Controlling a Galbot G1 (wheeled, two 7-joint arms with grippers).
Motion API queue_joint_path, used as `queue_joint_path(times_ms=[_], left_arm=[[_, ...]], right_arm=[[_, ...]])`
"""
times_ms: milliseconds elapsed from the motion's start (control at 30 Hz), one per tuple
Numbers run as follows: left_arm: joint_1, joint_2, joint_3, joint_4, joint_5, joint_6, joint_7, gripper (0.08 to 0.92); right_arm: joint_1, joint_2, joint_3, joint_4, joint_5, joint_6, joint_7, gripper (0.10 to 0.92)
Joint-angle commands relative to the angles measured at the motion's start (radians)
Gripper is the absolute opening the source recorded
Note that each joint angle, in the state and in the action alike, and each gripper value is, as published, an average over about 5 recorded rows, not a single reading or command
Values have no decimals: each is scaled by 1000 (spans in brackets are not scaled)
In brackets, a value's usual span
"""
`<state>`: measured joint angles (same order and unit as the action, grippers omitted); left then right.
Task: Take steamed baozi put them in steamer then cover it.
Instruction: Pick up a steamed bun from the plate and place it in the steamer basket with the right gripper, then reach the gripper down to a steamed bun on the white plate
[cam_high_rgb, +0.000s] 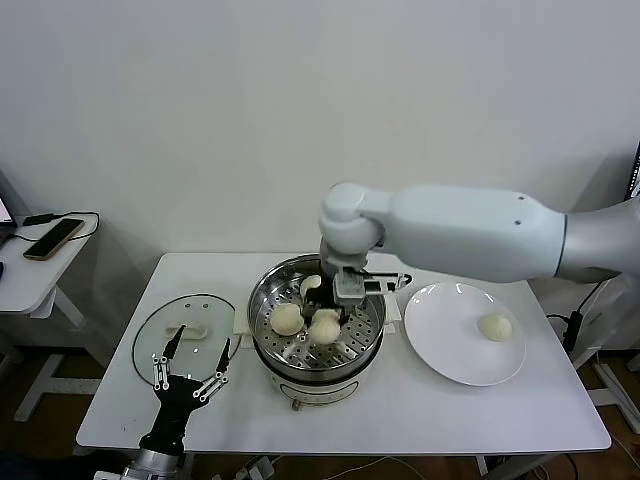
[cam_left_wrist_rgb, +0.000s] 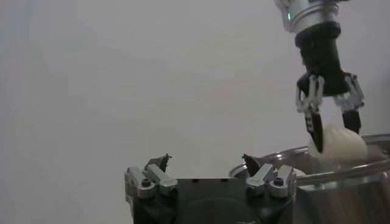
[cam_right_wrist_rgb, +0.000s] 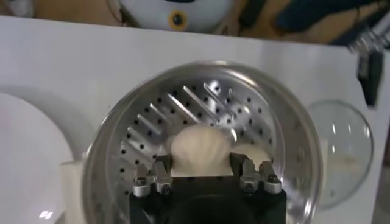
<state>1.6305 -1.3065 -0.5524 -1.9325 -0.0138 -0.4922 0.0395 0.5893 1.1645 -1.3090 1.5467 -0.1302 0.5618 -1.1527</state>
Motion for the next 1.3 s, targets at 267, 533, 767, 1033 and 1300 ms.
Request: queue_joint_path(times_ms=[267,533,767,1033,1300], left_arm=[[-3,0,-3,9,-8,-7,0,823],[-5,-1,-4,15,-9,-11,-1,823],[-7,-1,-2,17,-9,-10,0,823],[-9,-2,1,9,-6,-2,0,823],[-12,-6,13,5,6,4,-1,823]], right_arm=[[-80,42,-1,2,-95,59,-12,679],[-83,48,7,-4,-118,55,-6,781],[-51,-4,98,-1,-86,26,-31,822],[-9,-265,274,-91,207,-346,-154,823],[-61,-446,325,-410,339,-595,-150,823]])
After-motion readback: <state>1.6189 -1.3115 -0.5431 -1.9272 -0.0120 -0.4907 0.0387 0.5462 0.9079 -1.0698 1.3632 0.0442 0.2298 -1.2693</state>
